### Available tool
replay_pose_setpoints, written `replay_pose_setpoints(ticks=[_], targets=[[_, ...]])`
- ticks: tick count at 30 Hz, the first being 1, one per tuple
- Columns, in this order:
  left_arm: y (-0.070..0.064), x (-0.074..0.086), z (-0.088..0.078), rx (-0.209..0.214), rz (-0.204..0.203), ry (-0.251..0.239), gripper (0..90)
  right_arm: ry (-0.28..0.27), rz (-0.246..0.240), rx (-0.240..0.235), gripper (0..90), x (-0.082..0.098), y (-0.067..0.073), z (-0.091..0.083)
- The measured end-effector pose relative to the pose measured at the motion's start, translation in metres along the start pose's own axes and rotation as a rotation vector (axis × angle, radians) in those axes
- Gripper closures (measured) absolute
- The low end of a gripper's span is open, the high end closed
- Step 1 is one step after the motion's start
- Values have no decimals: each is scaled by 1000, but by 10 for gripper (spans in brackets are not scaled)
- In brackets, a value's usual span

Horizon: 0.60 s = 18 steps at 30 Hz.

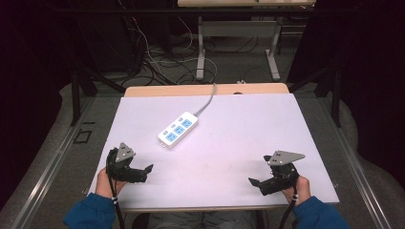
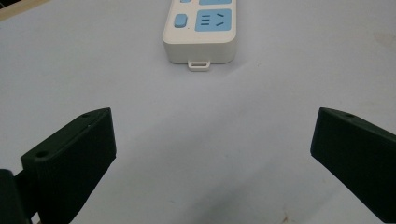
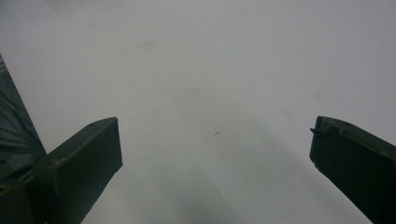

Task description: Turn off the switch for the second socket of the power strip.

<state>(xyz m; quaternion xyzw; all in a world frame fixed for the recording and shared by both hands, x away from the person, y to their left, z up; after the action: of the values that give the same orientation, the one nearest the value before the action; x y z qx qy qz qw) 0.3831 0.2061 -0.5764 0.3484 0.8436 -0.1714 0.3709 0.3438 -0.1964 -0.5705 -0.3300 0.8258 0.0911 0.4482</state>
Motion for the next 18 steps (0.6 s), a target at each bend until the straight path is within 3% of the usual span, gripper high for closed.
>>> replay_pose_setpoints(ticks=[6, 10, 18], targets=[[7, -10, 9, -3, 16, 12, 0, -1, -5, 5, 18, 0, -1, 0], [13, -18, 16, -3, -9, 1, 0, 6, 8, 2, 19, 1, 0, 0], [24, -27, 28, -12, -18, 9, 0, 3, -6, -3, 20, 0, 0, 0]])
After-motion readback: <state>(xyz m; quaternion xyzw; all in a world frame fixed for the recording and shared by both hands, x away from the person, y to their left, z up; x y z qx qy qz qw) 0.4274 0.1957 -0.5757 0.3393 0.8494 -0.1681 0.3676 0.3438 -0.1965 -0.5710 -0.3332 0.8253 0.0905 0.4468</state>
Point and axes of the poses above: each handheld gripper's, and its own axes: z roughly forward along the jaws, x roughly out of its underside, y roughly to its left, the point moved 9 cm from there along z, roughly forward along the jaws, and after that the axes turned 12 degrees about x, right-handed, at the moved point
